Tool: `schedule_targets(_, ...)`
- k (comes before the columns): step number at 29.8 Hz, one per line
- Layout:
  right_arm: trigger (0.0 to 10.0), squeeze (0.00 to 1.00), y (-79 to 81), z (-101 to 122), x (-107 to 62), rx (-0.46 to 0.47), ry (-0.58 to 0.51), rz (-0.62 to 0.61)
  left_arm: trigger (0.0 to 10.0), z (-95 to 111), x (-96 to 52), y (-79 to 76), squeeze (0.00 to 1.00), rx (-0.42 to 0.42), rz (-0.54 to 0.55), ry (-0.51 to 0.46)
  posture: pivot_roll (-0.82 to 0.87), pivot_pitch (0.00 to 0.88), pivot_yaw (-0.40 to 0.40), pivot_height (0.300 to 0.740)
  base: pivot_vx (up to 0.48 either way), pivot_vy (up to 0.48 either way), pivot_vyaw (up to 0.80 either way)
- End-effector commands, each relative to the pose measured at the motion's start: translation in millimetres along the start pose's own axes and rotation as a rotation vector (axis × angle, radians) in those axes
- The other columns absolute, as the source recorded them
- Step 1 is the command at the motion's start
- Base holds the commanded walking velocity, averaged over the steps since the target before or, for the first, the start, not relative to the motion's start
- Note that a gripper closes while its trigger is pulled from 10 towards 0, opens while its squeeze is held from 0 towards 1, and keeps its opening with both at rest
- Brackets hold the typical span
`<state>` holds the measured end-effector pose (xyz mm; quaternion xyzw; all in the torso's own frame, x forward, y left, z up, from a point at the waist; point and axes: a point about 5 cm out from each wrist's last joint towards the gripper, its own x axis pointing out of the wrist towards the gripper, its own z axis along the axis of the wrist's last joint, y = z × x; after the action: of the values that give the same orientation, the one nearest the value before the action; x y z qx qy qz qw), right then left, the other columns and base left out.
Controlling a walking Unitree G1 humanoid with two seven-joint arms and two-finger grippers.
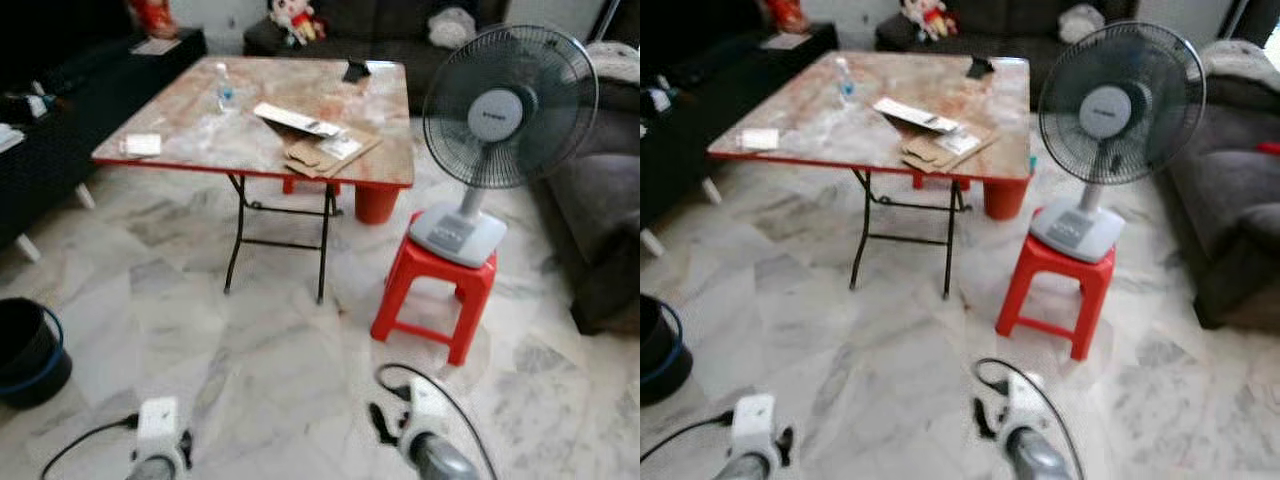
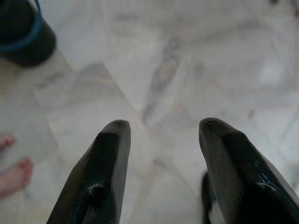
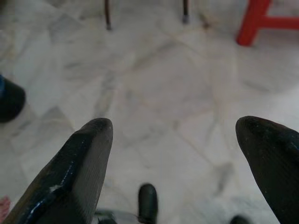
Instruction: Picking trash to rubbish bin
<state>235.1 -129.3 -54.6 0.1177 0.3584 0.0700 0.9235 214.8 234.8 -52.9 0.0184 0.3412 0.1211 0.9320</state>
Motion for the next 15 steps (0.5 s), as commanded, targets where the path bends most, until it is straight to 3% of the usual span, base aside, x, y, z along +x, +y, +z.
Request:
schedule_targets(1, 10.0, 0.0, -3.6, 14.7, 1.0, -0.012, -0.068, 0.008, 10.0, 14.8, 3.0, -11.4, 0.0, 0.003, -0.033, -0.068, 0.01, 0.002, 0.032, 0.74, 0.0, 0.0, 0.0)
schedule_targets(2, 10.0, 0.0, -3.6, 14.7, 1.0, -0.012, -0.068, 0.008, 10.0, 14.8, 3.0, -11.4, 0.0, 0.003, -0.033, -0.068, 0.01, 0.002, 0.032, 0.74, 0.0, 0.0, 0.0)
schedule_targets(4, 10.0, 0.0, 7.5, 32.1, 5.4, -0.045, -0.129, 0.063, 10.0, 33.6, 5.4, -17.5, 0.0, 0.05, -0.043, -0.159, 0.01, 0.005, 0.037, 0.74, 0.0, 0.0, 0.0)
schedule_targets(7, 10.0, 0.0, 17.9, 48.6, 8.4, -0.07, -0.191, 0.103, 10.0, 51.1, 5.9, -22.4, 0.0, 0.039, -0.046, -0.251, 0.01, 0.005, 0.037, 0.74, 0.0, 0.0, 0.0)
schedule_targets(9, 10.0, 0.0, 17.9, 48.6, 8.5, -0.07, -0.192, 0.103, 10.0, 51.1, 6.0, -22.3, 0.0, 0.039, -0.046, -0.251, 0.01, 0.005, 0.037, 0.74, 0.0, 0.0, 0.0)
schedule_targets(13, 10.0, 0.0, 51.1, 99.3, 10.7, -0.098, -0.399, 0.24, 10.0, 103.7, 0.6, -43.0, 0.0, 0.035, -0.09, -0.51, 0.03, 0.005, 0.038, 0.74, 0.0, 0.0, 0.0)
schedule_targets(15, 10.0, 0.0, 60.4, 118.2, 9.0, -0.104, -0.473, 0.276, 10.0, 120.9, -2.2, -49.3, 0.0, 0.015, -0.096, -0.579, 0.03, 0.006, 0.034, 0.74, 0.0, 0.0, 0.0)
